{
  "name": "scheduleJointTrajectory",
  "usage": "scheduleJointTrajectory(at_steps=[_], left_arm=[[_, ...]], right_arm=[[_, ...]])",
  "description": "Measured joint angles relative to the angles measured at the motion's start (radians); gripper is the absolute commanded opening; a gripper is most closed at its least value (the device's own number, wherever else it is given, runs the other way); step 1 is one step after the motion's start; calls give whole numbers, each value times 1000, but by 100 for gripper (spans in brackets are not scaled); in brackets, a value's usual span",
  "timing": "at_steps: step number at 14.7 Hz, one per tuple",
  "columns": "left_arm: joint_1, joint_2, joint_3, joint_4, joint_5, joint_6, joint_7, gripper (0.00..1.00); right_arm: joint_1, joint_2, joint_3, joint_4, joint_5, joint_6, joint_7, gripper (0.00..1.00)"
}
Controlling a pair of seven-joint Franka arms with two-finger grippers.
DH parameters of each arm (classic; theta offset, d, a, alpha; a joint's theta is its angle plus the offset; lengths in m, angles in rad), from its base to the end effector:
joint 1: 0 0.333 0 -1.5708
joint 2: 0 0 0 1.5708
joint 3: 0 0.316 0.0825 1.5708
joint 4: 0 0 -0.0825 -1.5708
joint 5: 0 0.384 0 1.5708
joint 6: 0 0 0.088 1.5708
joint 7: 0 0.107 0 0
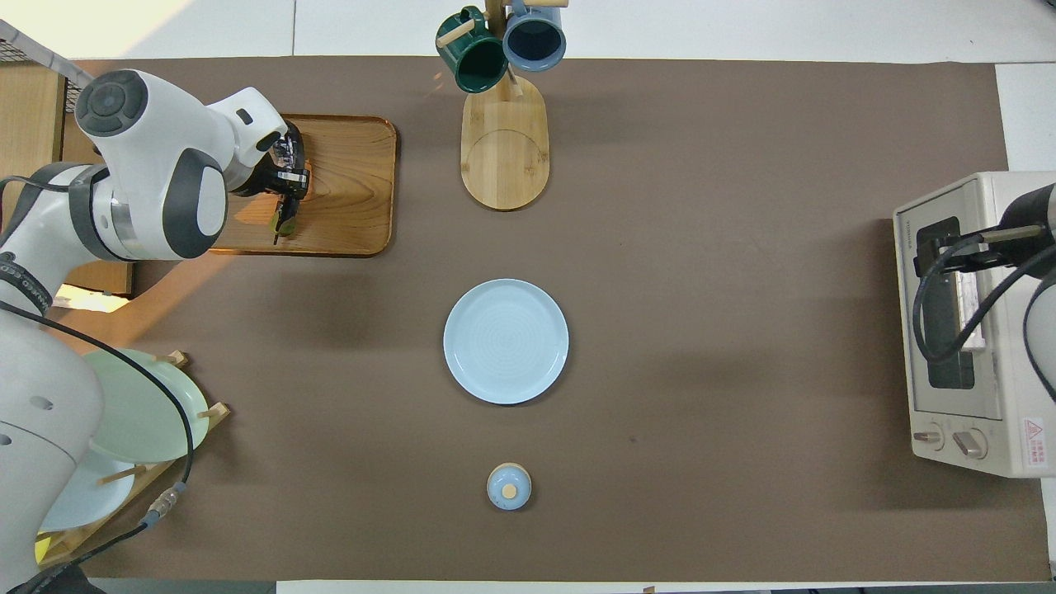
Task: Put eggplant into oven
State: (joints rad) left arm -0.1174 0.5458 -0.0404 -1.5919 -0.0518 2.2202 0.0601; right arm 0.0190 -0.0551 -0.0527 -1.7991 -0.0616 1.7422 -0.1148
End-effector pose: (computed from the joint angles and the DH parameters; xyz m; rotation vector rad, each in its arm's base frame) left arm 0.6910 -0.1077 0.3246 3.0593 -0.2785 0.1223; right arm 0.5448 -0.0246 0.5611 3.0809 0.1414 -0.0095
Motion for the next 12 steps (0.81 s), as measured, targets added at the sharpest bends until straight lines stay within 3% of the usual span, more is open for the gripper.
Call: scheduleJointTrajectory(at_steps=[3, 6, 9, 12], left_arm=[[-2, -66, -1, 16, -32, -107, -5, 0], [-31, -175, -5, 15, -63, -255, -84, 0], [-120, -259, -11, -22, -86, -311, -223, 0], [-237, -295, -13, -74, -99, -311, -346, 0]], right_arm=[[-21, -2, -2, -71, -87, 58, 0, 0], [-67, -2, -4, -120, -95, 87, 0, 0], [-101, -2, -6, -163, -97, 130, 0, 0], [-125, -2, -7, -192, -101, 158, 0, 0]])
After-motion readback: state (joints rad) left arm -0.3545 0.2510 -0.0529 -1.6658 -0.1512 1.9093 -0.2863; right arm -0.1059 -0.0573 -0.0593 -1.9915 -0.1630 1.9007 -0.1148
